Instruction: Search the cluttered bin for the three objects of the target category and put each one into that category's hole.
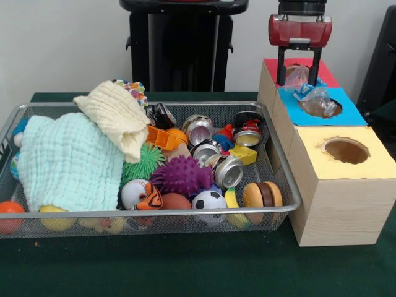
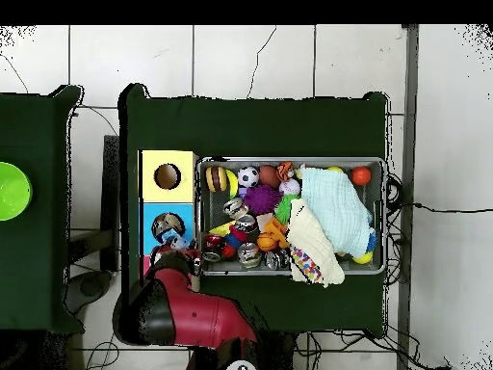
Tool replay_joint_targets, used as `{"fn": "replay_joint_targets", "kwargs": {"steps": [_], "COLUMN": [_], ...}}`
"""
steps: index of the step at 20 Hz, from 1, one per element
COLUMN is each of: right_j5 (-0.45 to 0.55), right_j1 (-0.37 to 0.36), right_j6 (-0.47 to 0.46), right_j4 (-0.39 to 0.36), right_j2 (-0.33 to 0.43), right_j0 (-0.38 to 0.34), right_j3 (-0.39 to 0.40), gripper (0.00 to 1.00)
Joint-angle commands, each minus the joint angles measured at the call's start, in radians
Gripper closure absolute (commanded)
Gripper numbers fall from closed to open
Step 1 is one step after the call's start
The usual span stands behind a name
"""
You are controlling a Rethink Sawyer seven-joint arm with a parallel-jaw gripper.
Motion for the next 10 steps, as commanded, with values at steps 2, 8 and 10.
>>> {"fn": "replay_joint_targets", "kwargs": {"steps": [2, 8, 10], "right_j5": [0.430, 0.537, 0.513], "right_j1": [-0.193, -0.248, -0.239], "right_j6": [0.157, 0.120, 0.107], "right_j4": [0.033, 0.042, 0.040], "right_j2": [0.133, 0.145, 0.156], "right_j0": [-0.054, -0.080, -0.090], "right_j3": [0.073, 0.062, 0.067], "gripper": [0.00, 0.00, 0.00]}}
